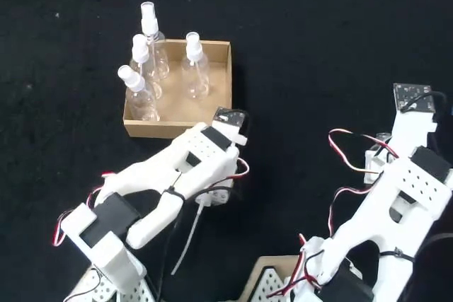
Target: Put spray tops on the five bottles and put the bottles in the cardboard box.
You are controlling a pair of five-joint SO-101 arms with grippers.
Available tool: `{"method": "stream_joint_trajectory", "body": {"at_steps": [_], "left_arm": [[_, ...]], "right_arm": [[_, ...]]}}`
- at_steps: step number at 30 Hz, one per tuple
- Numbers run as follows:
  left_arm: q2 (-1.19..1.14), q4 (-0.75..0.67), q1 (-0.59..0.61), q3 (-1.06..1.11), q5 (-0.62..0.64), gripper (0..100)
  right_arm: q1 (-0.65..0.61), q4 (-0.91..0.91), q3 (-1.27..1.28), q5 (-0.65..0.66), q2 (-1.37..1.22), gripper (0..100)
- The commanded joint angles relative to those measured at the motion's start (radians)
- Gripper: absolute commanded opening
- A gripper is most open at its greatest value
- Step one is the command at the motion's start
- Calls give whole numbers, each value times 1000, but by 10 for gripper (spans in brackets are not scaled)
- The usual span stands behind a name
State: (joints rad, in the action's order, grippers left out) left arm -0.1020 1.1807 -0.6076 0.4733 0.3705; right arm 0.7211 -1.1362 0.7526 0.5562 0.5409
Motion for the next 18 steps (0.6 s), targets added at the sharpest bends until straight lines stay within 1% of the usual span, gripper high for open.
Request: {"method": "stream_joint_trajectory", "body": {"at_steps": [1,5,10,14,18], "left_arm": [[222,155,13,-105,-5,28],[470,250,64,-186,-5,29],[712,299,133,-260,-3,29],[836,276,180,-351,-3,29],[918,161,223,-455,2,29]], "right_arm": [[-37,-60,-114,-49,54,11],[-103,-94,-147,-123,58,11],[-252,-126,-139,-253,183,11],[-430,-121,-139,-376,331,11],[-680,-29,-102,-457,381,11]]}}
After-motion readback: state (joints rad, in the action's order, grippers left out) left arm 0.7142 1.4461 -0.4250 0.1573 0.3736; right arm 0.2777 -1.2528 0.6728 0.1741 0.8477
